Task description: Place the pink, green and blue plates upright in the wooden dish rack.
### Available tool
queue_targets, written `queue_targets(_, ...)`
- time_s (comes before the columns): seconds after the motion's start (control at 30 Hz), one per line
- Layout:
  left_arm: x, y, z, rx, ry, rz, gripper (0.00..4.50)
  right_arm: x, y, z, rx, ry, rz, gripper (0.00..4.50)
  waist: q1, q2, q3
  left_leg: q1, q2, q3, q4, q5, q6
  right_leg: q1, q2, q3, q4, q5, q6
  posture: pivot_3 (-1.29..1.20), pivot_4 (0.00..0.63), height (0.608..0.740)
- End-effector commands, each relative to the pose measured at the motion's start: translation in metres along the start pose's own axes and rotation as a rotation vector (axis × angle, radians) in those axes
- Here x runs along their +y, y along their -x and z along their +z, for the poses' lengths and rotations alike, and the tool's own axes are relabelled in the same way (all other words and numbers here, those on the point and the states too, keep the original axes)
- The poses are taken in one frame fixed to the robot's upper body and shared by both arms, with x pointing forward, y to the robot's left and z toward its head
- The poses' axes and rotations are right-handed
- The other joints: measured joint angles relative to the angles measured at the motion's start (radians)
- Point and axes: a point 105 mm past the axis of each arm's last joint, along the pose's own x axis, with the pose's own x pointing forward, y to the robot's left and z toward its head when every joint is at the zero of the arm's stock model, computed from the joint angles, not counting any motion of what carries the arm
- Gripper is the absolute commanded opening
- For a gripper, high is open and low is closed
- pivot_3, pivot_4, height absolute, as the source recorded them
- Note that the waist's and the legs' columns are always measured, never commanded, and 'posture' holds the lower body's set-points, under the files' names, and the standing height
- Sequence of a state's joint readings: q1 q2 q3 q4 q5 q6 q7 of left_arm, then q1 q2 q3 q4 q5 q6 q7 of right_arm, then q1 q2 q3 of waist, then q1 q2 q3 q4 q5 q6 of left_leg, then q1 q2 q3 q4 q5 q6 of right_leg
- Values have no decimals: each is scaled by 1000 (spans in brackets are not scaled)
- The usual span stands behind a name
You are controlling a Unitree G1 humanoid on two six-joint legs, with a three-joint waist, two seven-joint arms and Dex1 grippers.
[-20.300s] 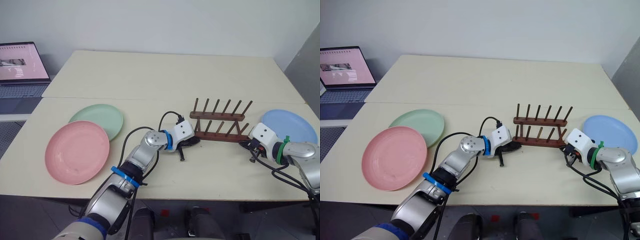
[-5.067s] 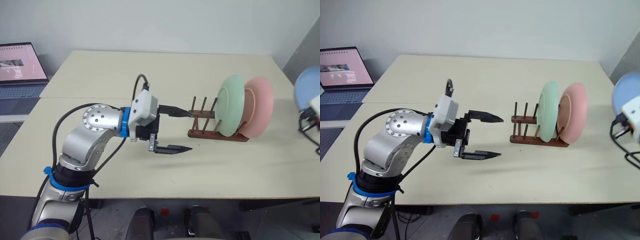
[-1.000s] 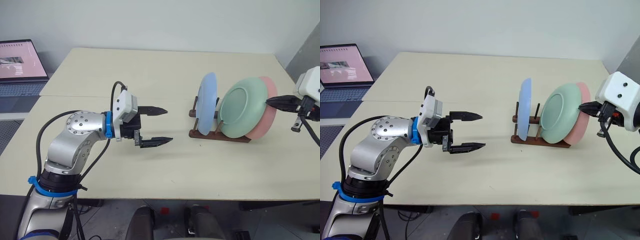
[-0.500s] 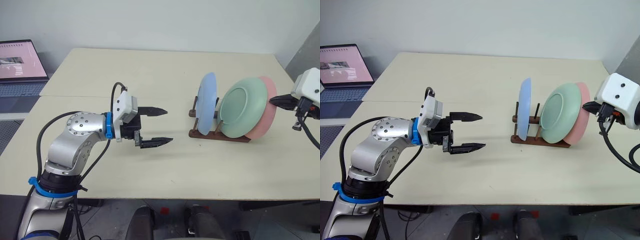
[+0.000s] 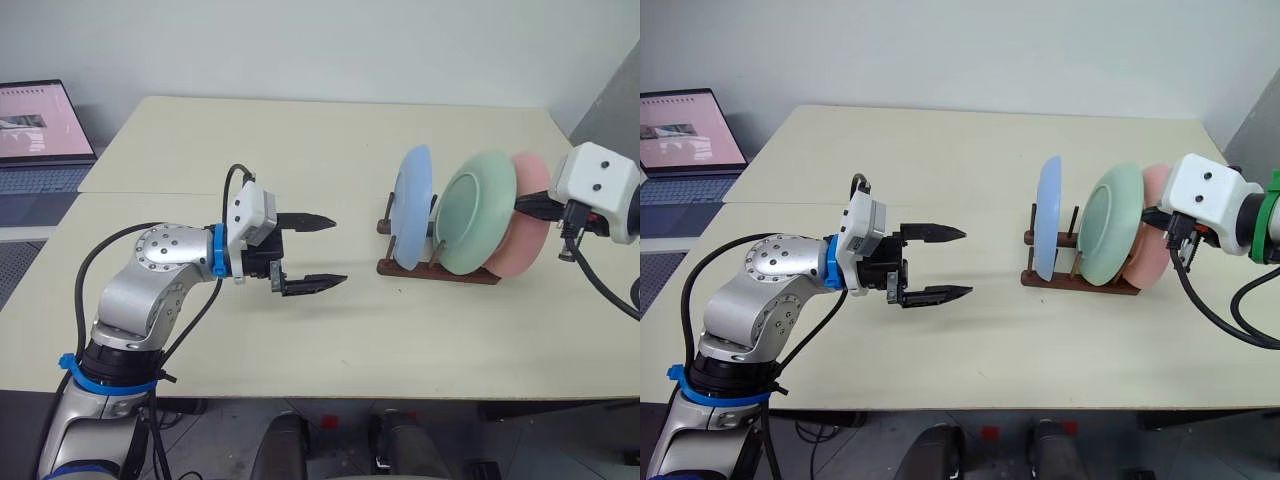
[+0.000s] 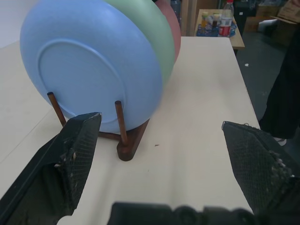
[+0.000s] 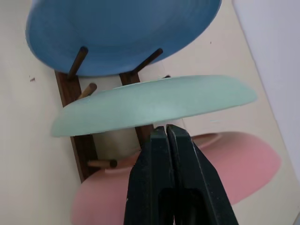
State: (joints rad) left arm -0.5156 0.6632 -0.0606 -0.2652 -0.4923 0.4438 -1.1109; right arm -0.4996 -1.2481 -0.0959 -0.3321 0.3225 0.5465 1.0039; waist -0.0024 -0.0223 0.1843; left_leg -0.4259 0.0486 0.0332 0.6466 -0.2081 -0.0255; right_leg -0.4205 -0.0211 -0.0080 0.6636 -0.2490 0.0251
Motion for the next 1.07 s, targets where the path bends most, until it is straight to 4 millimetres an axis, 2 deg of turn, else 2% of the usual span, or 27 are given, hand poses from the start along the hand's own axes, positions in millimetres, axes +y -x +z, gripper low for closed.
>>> queue_targets(0.03, 1, 2, 10, -18, -54, 11, 4500, -4, 7, 20, -89, -7, -5, 31, 0, 0, 0, 0, 0, 0, 0, 0, 0, 0, 0, 0, 0, 0, 0, 0, 150, 739)
queue_targets(0.2, 4, 4, 9, -12, -48, 32, 4500, -11, 9, 21, -93, -12, -48, 31, 1, 0, 0, 0, 0, 0, 0, 0, 0, 0, 0, 0, 0, 0, 0, 0, 150, 739)
queue_targets(0.33, 11, 12, 6, 25, -47, 72, 4500, -22, 22, 22, -115, -62, -86, 31, 1, 0, 0, 0, 0, 0, 0, 0, 0, 0, 0, 0, 0, 0, 0, 0, 150, 739)
queue_targets(0.37, 14, 18, 2, 58, -45, 86, 4500, -22, 30, 20, -113, -86, -76, 187, 1, 0, 0, 0, 0, 0, 0, 0, 0, 0, 0, 0, 0, 0, 0, 0, 150, 739)
queue_targets(0.43, 17, 30, -5, 142, -62, 104, 4500, -22, 43, 15, -93, -113, -51, 596, 1, 0, 0, 0, 0, 0, 0, 0, 0, 0, 0, 0, 0, 0, 0, 0, 150, 739)
queue_targets(0.57, 28, 58, -19, 311, -148, 184, 4500, -21, 71, -6, 19, -141, -16, 1904, 1, 0, 0, 1, 0, 1, -1, 0, 0, 0, 0, 0, 0, 1, -2, 0, 150, 739)
queue_targets(0.7, 31, 83, -30, 436, -165, 237, 4500, -15, 89, -39, 170, -95, 19, 3313, 1, 0, 0, 1, 0, 1, 0, 0, 0, 1, -1, 0, 0, 0, -1, 0, 150, 739)
queue_targets(0.73, 30, 93, -39, 515, -154, 248, 4500, -11, 92, -48, 193, -96, 43, 3670, 1, 0, 0, 1, 0, 2, 0, 0, 0, 0, -1, 0, 0, 0, -1, 0, 150, 739)
queue_targets(0.8, 25, 106, -48, 601, -143, 251, 4500, -7, 96, -59, 218, -105, 68, 3670, -1, 0, 0, 2, 0, 2, 0, 0, 0, 1, -1, 1, 0, 0, -1, 0, 150, 739)
queue_targets(0.9, 17, 118, -51, 629, -118, 257, 4500, -9, 97, -70, 225, -110, 58, 3670, -4, 0, 0, 5, 1, 4, -1, 0, 0, 1, -1, 2, 1, -1, -2, 0, 150, 739)
queue_targets(1.07, 12, 124, -52, 599, -66, 286, 4500, -11, 91, -73, 210, -101, 67, 3670, -3, 0, 0, 7, 1, 4, -1, 0, 0, 2, -1, 2, 2, -4, -7, 0, 150, 739)
